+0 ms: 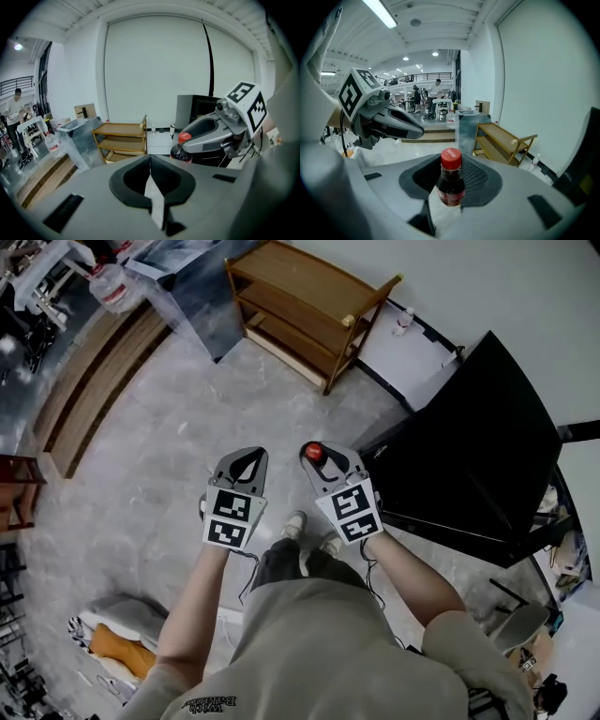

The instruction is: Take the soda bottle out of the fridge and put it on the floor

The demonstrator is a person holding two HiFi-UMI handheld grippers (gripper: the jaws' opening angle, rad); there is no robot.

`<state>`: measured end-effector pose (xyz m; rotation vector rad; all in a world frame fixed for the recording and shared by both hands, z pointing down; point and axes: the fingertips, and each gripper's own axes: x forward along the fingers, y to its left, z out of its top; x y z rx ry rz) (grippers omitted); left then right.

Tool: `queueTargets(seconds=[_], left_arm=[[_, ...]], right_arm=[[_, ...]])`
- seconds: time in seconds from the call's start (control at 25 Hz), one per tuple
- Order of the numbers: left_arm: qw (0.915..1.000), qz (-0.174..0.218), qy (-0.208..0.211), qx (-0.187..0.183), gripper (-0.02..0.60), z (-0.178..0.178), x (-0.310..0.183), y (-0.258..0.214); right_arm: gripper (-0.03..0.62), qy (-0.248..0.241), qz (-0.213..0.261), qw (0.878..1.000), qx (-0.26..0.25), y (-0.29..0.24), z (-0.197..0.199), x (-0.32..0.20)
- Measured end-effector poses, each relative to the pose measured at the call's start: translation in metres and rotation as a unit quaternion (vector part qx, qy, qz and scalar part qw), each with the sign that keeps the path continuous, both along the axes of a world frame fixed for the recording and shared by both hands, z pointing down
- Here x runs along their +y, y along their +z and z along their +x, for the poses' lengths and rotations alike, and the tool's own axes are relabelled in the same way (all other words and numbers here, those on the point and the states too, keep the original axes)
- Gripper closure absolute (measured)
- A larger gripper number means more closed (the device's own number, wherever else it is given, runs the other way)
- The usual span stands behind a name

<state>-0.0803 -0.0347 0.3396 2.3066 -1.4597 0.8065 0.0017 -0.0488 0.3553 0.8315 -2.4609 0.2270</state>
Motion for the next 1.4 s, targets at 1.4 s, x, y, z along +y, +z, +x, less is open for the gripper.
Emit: queueTargets(seconds=[1.4], left_arm=[[0.9788,-0.189,-0.029,0.074,0.575,-0.022,0.018,0.475]], right_arm=[[0.484,-0.049,-0.092,0.989,0.105,0.468,-0.058,0.015]])
